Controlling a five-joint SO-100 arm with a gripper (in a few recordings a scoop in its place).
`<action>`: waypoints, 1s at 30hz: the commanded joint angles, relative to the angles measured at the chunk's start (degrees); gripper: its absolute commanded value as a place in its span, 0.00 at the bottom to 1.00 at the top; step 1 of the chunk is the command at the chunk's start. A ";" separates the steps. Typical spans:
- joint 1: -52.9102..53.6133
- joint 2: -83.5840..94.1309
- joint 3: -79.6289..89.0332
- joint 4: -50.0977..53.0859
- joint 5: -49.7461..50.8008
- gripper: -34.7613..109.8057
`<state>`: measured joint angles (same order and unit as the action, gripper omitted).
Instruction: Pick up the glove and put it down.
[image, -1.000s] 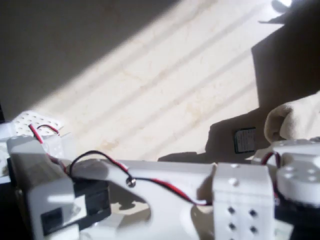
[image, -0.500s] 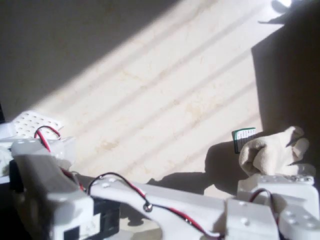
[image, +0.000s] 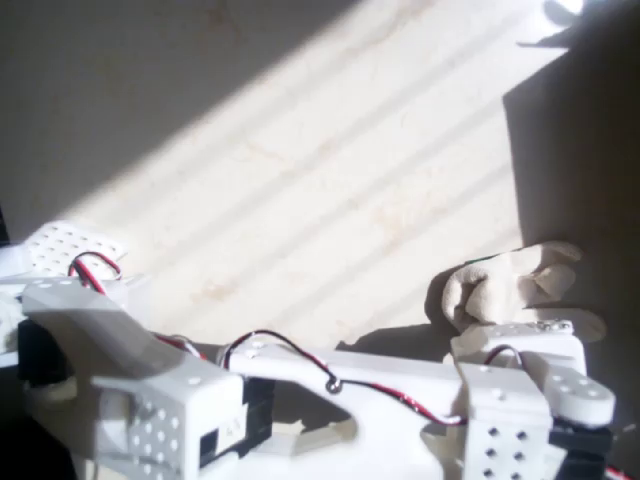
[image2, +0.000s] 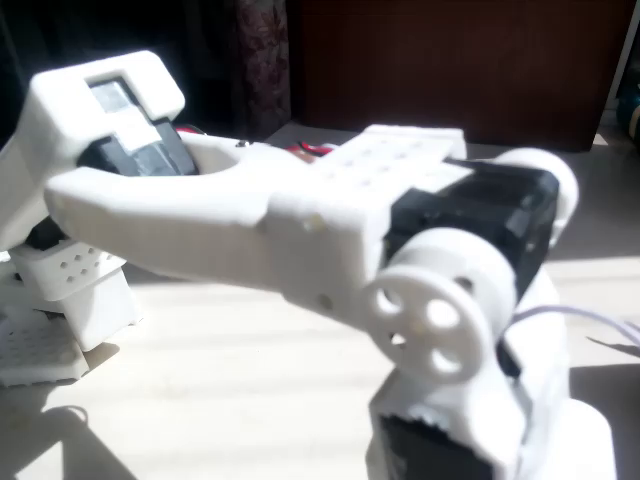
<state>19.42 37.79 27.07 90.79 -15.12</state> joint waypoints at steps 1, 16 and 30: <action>0.70 -0.35 -0.44 -0.62 -0.35 0.24; 0.18 2.55 -0.44 -0.70 -0.62 0.40; -0.26 20.39 -0.35 6.59 -0.44 0.46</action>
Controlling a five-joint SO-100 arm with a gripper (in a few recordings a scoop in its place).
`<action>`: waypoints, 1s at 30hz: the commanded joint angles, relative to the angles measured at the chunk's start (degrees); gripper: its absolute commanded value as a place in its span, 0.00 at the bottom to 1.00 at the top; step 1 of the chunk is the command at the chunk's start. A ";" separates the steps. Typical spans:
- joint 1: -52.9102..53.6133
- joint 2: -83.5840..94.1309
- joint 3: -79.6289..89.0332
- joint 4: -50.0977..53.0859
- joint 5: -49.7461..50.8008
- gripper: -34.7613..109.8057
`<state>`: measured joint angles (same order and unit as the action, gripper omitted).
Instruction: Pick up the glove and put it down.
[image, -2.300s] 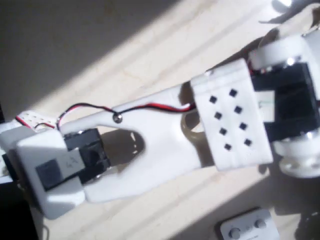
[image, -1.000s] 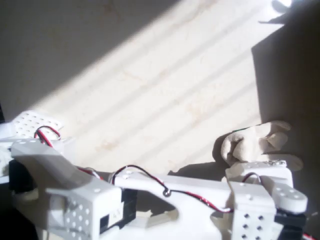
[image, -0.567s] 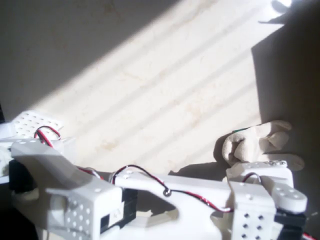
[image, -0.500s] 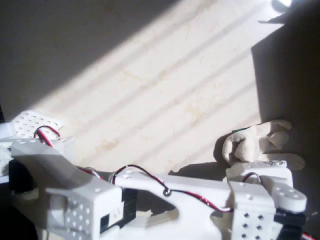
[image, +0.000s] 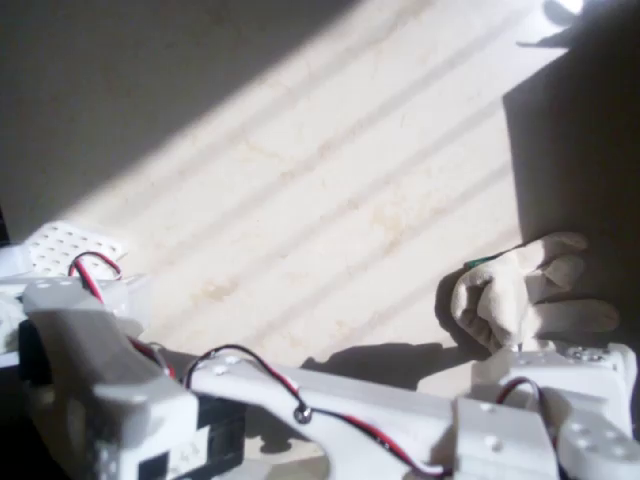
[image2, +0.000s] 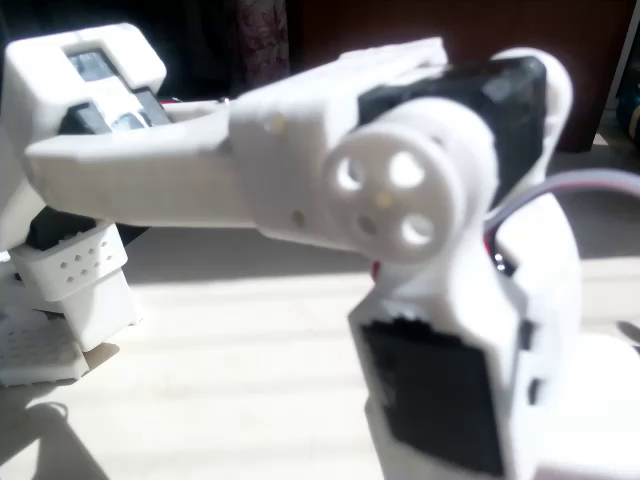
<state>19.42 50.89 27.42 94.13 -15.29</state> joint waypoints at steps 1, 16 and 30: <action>-0.53 8.61 -0.70 4.75 -0.26 0.46; -23.64 15.29 -0.18 7.03 2.55 0.46; -25.40 0.79 -0.09 -1.85 5.63 0.46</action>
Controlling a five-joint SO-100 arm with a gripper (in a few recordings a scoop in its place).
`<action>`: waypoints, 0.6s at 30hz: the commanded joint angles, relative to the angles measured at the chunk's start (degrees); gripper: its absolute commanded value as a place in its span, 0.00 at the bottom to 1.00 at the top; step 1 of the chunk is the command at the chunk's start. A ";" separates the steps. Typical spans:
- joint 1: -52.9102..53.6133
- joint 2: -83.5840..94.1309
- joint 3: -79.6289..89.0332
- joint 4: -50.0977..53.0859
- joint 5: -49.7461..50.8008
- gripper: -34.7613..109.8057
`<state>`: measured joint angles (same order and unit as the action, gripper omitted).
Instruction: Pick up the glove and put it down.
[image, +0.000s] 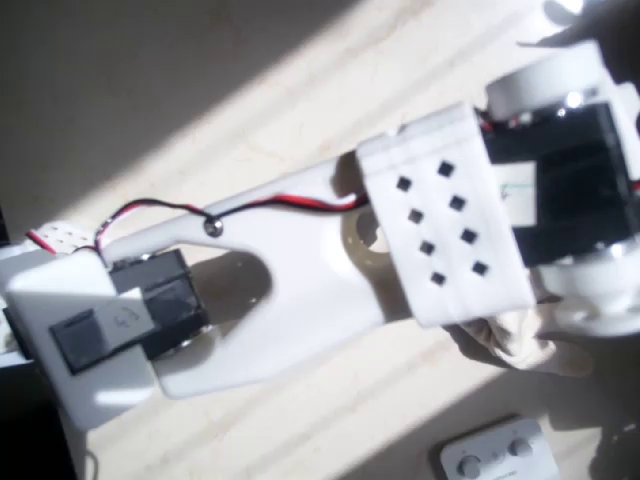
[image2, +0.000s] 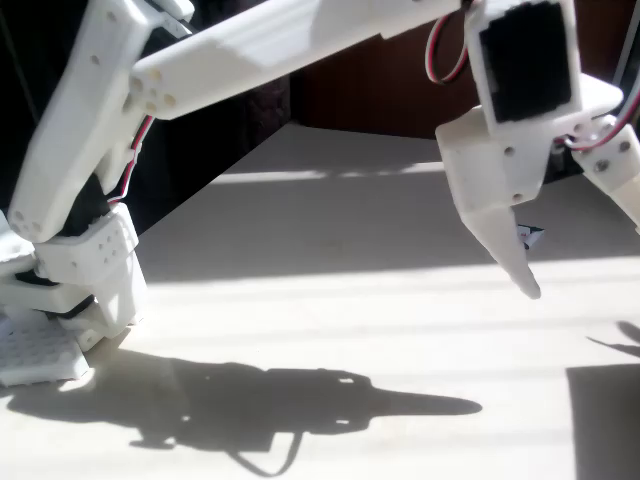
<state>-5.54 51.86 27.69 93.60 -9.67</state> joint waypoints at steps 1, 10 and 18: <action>-0.35 -0.53 -0.35 -1.41 -0.09 0.46; -0.26 -2.64 -0.88 -5.54 -0.18 0.33; -0.70 -2.72 -0.44 -7.03 -0.18 0.24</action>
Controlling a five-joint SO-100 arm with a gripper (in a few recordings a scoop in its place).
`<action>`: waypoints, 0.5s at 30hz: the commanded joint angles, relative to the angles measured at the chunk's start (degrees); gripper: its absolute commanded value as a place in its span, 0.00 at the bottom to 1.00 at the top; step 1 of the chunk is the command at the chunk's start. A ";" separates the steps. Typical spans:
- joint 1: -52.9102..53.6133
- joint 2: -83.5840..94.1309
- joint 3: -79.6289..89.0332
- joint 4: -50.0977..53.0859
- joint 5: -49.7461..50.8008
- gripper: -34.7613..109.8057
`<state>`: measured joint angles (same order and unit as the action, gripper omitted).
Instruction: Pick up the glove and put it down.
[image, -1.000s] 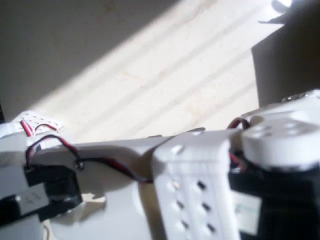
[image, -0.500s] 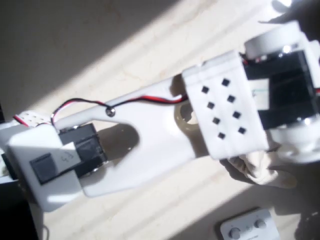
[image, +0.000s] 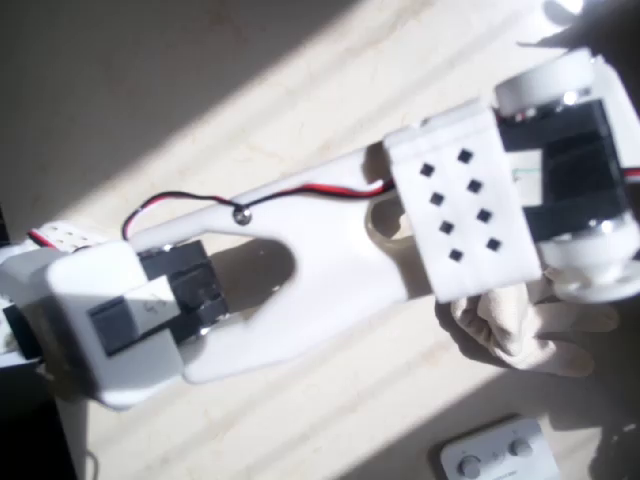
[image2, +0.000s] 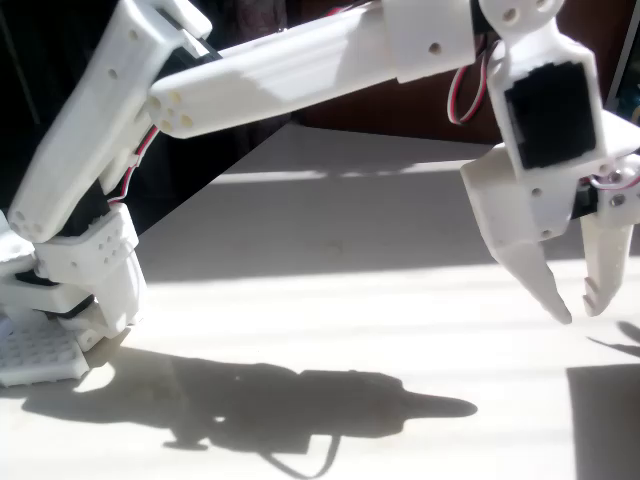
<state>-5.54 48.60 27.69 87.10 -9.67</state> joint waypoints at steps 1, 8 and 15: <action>-0.53 0.53 -0.44 -0.53 -0.18 0.24; -0.18 0.79 -0.97 0.09 0.53 0.24; -0.18 0.88 -0.88 0.18 0.53 0.24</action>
<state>-5.54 48.60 27.69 87.10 -9.49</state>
